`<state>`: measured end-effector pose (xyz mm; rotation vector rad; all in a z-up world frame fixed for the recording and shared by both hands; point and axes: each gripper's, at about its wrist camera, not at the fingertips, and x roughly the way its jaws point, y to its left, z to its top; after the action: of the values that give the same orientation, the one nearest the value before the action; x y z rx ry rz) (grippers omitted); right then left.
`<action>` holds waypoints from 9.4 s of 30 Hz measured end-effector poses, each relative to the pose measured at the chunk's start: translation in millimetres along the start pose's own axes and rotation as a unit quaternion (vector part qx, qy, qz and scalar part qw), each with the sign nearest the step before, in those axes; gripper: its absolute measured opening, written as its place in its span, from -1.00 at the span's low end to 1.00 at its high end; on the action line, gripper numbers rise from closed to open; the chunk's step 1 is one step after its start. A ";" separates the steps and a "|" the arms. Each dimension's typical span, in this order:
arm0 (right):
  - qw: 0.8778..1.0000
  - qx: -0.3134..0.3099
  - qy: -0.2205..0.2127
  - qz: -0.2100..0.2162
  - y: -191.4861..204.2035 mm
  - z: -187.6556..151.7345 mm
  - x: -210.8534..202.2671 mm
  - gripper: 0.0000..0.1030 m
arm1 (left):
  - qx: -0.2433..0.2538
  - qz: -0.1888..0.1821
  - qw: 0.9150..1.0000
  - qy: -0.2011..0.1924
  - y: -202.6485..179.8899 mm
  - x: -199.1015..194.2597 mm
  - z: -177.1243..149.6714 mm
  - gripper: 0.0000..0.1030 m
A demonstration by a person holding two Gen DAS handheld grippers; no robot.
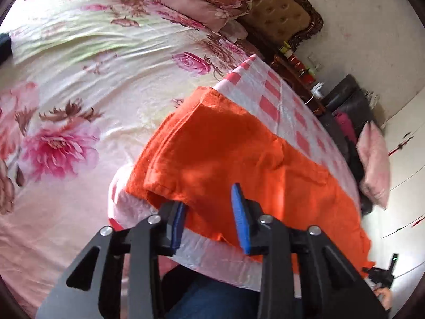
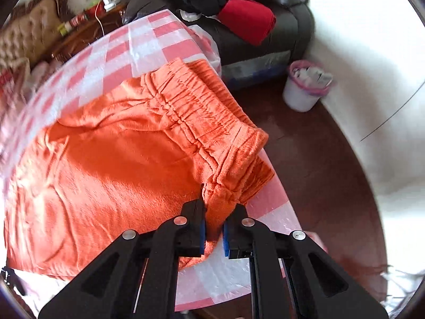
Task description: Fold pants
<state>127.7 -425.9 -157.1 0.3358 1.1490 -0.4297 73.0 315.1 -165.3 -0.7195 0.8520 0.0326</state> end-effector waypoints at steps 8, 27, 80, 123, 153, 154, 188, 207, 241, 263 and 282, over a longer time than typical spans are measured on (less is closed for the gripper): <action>1.000 -0.016 -0.015 -0.013 20.3 4.1 -15.8 -0.81 | 0.017 0.023 0.999 -0.029 3.3 -14.9 19.2 -0.98; 0.995 -0.075 -0.025 -0.067 60.3 -12.5 -0.2 -0.80 | 0.142 0.016 0.989 0.032 -12.6 79.1 119.3 -0.21; 0.988 0.034 -0.045 0.143 -15.1 -14.4 -24.5 -0.76 | 0.653 -0.139 0.738 0.098 -371.0 96.3 -291.9 -0.55; 0.987 0.012 -0.055 0.154 -29.4 0.9 9.0 -0.42 | 0.558 -0.245 0.781 0.138 -527.6 141.1 -261.7 -0.46; 0.992 0.018 -0.093 -0.084 7.7 -9.2 -0.7 0.71 | 0.368 0.095 0.924 0.037 -268.7 172.8 -62.3 -0.40; 0.991 0.023 -0.094 -0.097 6.2 -8.8 -1.1 0.71 | 0.356 0.110 0.928 0.027 -252.9 168.5 -48.4 -0.40; 0.970 -0.212 -0.121 -0.001 270.8 -93.6 -38.8 0.71 | 0.174 0.216 0.958 -0.067 -16.9 4.0 14.1 0.48; 0.977 -0.203 -0.065 -0.015 267.8 -98.6 -13.8 0.72 | 0.080 0.037 0.995 0.037 30.1 18.0 53.2 -0.62; 0.990 -0.131 -0.032 0.041 256.4 -100.0 -5.9 0.92 | 0.368 0.063 0.925 0.066 -234.6 102.4 -98.0 0.80; 0.986 -0.154 -0.034 0.047 256.0 -103.1 -8.3 0.92 | 0.345 0.126 0.928 0.057 -248.2 131.1 -123.5 0.97; 0.989 -0.127 -0.078 -0.001 194.7 10.0 14.1 0.88 | 0.223 0.221 0.949 0.034 -117.9 100.2 3.5 0.97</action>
<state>236.2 -263.3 -159.2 0.0767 1.0363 -0.3008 178.5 201.8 -166.8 -0.0969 1.0288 0.2101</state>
